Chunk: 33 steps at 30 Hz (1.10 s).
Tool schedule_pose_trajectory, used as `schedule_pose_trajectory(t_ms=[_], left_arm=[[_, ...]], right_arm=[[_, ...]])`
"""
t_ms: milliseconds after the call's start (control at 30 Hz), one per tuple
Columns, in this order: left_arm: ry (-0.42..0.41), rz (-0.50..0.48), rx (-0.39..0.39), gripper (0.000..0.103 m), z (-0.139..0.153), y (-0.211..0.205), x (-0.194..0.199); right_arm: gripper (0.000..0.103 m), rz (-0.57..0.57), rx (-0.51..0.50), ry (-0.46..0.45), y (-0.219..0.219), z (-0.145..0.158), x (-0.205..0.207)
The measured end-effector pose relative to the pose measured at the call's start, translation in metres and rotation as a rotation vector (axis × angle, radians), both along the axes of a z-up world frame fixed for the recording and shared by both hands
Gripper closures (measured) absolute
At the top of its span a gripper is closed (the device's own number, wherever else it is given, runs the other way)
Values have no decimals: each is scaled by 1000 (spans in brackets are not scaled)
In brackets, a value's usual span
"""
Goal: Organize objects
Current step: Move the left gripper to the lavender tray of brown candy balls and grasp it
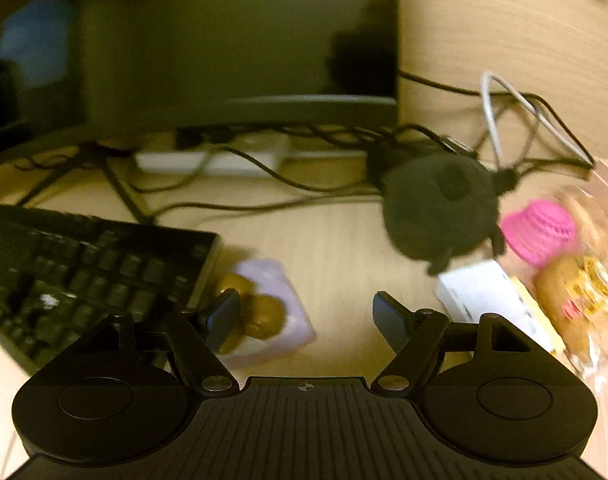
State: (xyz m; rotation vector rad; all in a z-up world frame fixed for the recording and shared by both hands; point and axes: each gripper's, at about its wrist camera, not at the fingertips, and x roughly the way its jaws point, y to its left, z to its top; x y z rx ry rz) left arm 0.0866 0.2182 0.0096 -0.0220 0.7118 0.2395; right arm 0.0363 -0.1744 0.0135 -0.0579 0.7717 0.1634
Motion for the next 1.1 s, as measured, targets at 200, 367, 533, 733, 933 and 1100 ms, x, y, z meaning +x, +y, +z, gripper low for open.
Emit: schedule_pose_trajectory(t_ms=[200,367,533,733,933,1100], left_arm=[[-20,-171,-142,20,4,-12,-17],[-28,-195,-231,25,14,-21,-46],[-57,-36,-123,25,29,-14,-54],[78,-1,-108,25,10,-8,-32],[37,-23,-67,20,3,-15,-26],[32,-38,-53,22,5,-16,-32]], right_arm=[[0,0,1,0,-1,1,0],[0,-1,1,0,0,1,0],[0,0,1,0,0,1,1],[0,0,0,1,0,1,1],[0,-2,-1,21,-1,2,6],[0,23,5,58,21,11,4]])
